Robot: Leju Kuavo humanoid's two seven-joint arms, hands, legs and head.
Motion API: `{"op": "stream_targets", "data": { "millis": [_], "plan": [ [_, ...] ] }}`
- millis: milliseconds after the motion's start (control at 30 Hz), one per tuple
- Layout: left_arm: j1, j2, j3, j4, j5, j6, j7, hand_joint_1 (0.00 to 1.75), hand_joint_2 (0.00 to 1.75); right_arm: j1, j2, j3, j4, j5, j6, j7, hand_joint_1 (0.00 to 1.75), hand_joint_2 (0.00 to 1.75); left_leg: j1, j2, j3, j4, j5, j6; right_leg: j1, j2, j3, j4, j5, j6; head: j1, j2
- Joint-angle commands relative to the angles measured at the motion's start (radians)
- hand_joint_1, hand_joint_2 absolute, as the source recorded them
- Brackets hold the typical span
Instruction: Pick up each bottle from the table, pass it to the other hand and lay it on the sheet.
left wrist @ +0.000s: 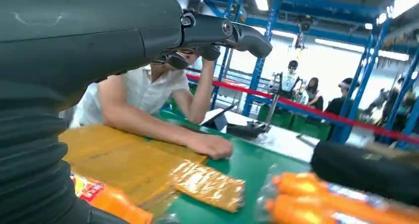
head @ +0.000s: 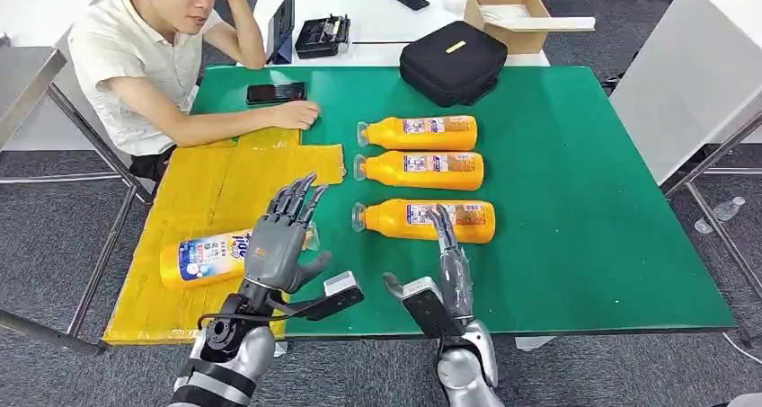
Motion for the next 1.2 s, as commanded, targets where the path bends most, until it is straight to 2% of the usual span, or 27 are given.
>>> {"op": "stream_targets", "data": {
  "millis": [33, 100, 233, 333, 400, 533, 567, 767, 800, 833, 867, 900, 933, 967, 1067, 1133, 1200],
  "plan": [
    [0.077, -0.027, -0.025, -0.207, 0.282, -0.076, -0.069, 0.00, 1.75, 0.046, -0.071, 0.048, -0.154, 0.315, -0.133, 0.132, 0.00, 1.75, 0.001, 0.002, 0.000, 0.001, -0.001, 0.000, 0.001, 0.000, 0.000, 0.000, -0.001, -0.003, 0.000, 0.000],
    [0.095, -0.026, -0.022, -0.216, 0.314, -0.078, -0.089, 0.00, 1.75, 0.045, -0.107, 0.062, -0.155, 0.433, -0.174, 0.195, 0.00, 1.75, 0.001, 0.003, 0.001, 0.000, -0.002, 0.000, 0.002, 0.001, 0.001, -0.001, -0.001, -0.004, 0.000, 0.000],
    [0.104, -0.026, -0.022, -0.216, 0.332, -0.082, -0.099, 0.00, 1.75, 0.043, -0.124, 0.061, -0.149, 0.468, -0.195, 0.215, 0.00, 1.75, 0.001, 0.002, 0.001, -0.001, -0.001, 0.000, 0.001, 0.000, 0.001, -0.002, 0.000, -0.003, 0.000, 0.000],
    [0.143, -0.046, -0.015, -0.230, 0.458, -0.154, -0.109, 0.00, 1.75, 0.046, -0.192, 0.051, -0.156, 0.628, -0.214, 0.348, 0.00, 1.75, 0.001, 0.002, 0.001, 0.000, -0.001, 0.000, 0.002, 0.000, 0.001, -0.002, 0.000, -0.003, 0.000, 0.000],
    [0.164, -0.075, 0.004, -0.210, 0.585, -0.255, -0.053, 0.00, 1.75, 0.047, -0.244, 0.023, -0.120, 0.688, -0.184, 0.412, 0.00, 1.75, 0.000, 0.000, 0.000, -0.001, 0.000, 0.001, 0.001, -0.001, 0.001, -0.002, 0.000, -0.002, 0.000, 0.000],
    [0.178, -0.091, 0.016, -0.168, 0.735, -0.286, -0.025, 0.00, 1.75, 0.054, -0.303, -0.040, -0.076, 0.677, -0.172, 0.417, 0.00, 1.75, 0.000, -0.001, 0.001, -0.001, 0.000, 0.001, 0.001, -0.002, 0.002, -0.003, 0.000, -0.002, 0.000, 0.000],
    [0.186, -0.091, 0.014, -0.179, 0.779, -0.285, -0.009, 0.00, 1.75, 0.062, -0.306, -0.053, -0.090, 0.654, -0.138, 0.415, 0.00, 1.75, 0.001, 0.000, 0.002, -0.001, -0.001, 0.001, 0.001, -0.002, 0.003, -0.003, 0.000, -0.002, 0.000, 0.000],
    [0.193, -0.091, 0.013, -0.196, 0.782, -0.287, -0.005, 0.00, 1.75, 0.074, -0.304, -0.053, -0.119, 0.650, -0.121, 0.413, 0.00, 1.75, 0.000, 0.002, 0.002, 0.000, -0.002, 0.000, 0.002, 0.000, 0.003, -0.003, -0.001, -0.004, 0.000, 0.000],
    [0.193, -0.091, 0.013, -0.196, 0.782, -0.287, -0.005, 0.00, 1.75, 0.074, -0.304, -0.053, -0.119, 0.650, -0.121, 0.413, 0.00, 1.75, -0.002, 0.000, -0.002, 0.000, -0.001, 0.000, 0.000, 0.000, -0.001, -0.001, 0.000, -0.002, -0.001, 0.000],
    [0.193, -0.091, 0.013, -0.196, 0.782, -0.287, -0.005, 0.00, 0.00, 0.074, -0.304, -0.053, -0.119, 0.650, -0.121, 0.413, 0.00, 1.75, -0.001, 0.002, 0.001, 0.000, -0.002, 0.000, 0.001, 0.000, 0.001, -0.002, -0.001, -0.003, 0.000, 0.000],
    [0.196, -0.091, 0.015, -0.195, 0.875, -0.324, 0.024, 0.00, 0.00, 0.072, -0.305, -0.049, -0.115, 0.637, -0.084, 0.417, 0.00, 1.75, -0.001, 0.002, 0.000, 0.000, -0.001, 0.000, 0.001, 0.000, 0.000, -0.001, 0.000, -0.003, -0.001, 0.000],
    [0.204, -0.091, 0.029, -0.183, 0.967, -0.354, 0.059, 0.00, 0.00, 0.073, -0.331, -0.044, -0.102, 0.579, 0.009, 0.415, 0.00, 1.75, 0.000, 0.003, 0.001, 0.000, -0.002, 0.000, 0.002, 0.000, 0.001, -0.002, 0.000, -0.004, -0.001, 0.000],
    [0.206, -0.091, 0.030, -0.181, 0.953, -0.349, 0.053, 0.00, 0.00, 0.078, -0.337, -0.049, -0.099, 0.546, 0.025, 0.410, 0.00, 1.75, -0.001, 0.003, 0.000, 0.000, -0.001, 0.001, 0.001, 0.000, 0.000, -0.002, 0.000, -0.003, -0.001, 0.000],
    [0.210, -0.091, 0.026, -0.184, 0.934, -0.335, 0.036, 0.00, 1.75, 0.092, -0.340, -0.065, -0.096, 0.510, 0.048, 0.414, 0.00, 1.75, -0.001, 0.003, 0.000, 0.000, -0.001, 0.001, 0.001, 0.000, 0.000, -0.002, 0.000, -0.002, -0.001, 0.000],
    [0.213, -0.091, 0.001, -0.199, 0.906, -0.309, 0.039, 0.00, 1.75, 0.121, -0.347, -0.084, -0.105, 0.496, 0.077, 0.432, 0.00, 1.75, -0.001, 0.001, -0.001, 0.000, -0.001, 0.001, 0.001, -0.001, 0.000, -0.002, -0.001, -0.002, -0.001, 0.000],
    [0.210, -0.091, -0.010, -0.185, 0.977, -0.419, 0.093, 0.00, 1.75, 0.103, -0.369, -0.073, -0.081, 0.479, 0.093, 0.412, 0.00, 1.75, -0.001, 0.000, -0.001, 0.000, -0.001, 0.001, 0.001, -0.002, 0.000, -0.002, -0.001, -0.002, 0.000, 0.000],
    [0.210, -0.088, 0.004, -0.131, 1.131, -0.506, 0.085, 0.00, 1.75, 0.017, -0.389, -0.046, 0.028, 0.464, 0.086, 0.384, 0.00, 1.75, 0.000, 0.004, 0.002, 0.000, -0.003, 0.001, 0.002, 0.001, 0.003, -0.004, -0.001, -0.004, -0.001, 0.000]
  ]
}}
